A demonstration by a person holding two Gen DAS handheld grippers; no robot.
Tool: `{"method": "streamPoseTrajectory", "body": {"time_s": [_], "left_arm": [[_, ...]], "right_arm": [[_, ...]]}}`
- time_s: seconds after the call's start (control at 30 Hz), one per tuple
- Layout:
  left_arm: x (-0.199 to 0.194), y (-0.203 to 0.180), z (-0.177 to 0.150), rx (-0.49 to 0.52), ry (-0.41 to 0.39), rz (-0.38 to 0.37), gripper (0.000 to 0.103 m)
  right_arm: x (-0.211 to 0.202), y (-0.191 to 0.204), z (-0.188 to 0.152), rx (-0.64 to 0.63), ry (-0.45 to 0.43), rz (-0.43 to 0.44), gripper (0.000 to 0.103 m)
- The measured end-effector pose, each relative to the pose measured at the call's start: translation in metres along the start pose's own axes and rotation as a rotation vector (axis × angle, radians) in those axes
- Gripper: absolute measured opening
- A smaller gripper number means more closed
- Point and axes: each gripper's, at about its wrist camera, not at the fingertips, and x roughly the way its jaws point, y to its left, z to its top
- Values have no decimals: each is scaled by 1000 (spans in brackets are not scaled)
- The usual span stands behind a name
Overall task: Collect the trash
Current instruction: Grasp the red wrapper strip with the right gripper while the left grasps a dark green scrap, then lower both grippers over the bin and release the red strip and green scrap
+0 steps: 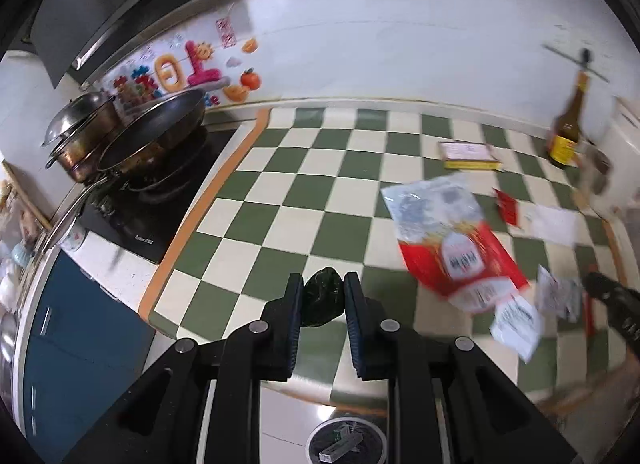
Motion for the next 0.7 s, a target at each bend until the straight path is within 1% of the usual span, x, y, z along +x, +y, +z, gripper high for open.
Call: {"method": "streamPoseTrajectory", "body": {"time_s": [0.07,0.17,0.2,0.27,0.3,0.33,0.4,0.43,0.5,0.57,0.63,0.67,0.7], "left_arm": [[-15,6,-15,19,-9,-36,17],[-31,20,-44,45,9,-94,17],[-35,25,-57,56,20,-113,17],[-37,33,-80,78,52,-139,17],[-37,38,-94,86,75,-153,17],[-34,41,-106,94,98,-161,17],[-26,51,-136,105,168,-184,17],[-22,54,-149,109,201,-193,17],[-8,56,-173,122,266,-206,17],[7,57,-197,130,330,-213,17],[30,57,-225,127,408,-217,17],[38,56,-233,130,434,-220,17],[54,54,-248,123,480,-222,17]], "right_arm": [[-22,15,-29,8,-5,14,7],[-48,35,-74,28,-3,16,7],[-54,40,-87,36,0,15,7],[-68,54,-125,59,17,24,7],[-71,58,-136,65,21,25,7],[-76,65,-158,79,35,27,7],[-78,72,-186,95,62,27,7],[-75,76,-207,109,94,28,7],[-67,79,-233,129,142,31,7],[-52,80,-268,157,208,27,7],[-39,82,-292,169,255,23,7],[-29,84,-306,169,286,18,7],[-20,85,-317,170,310,17,7]]}}
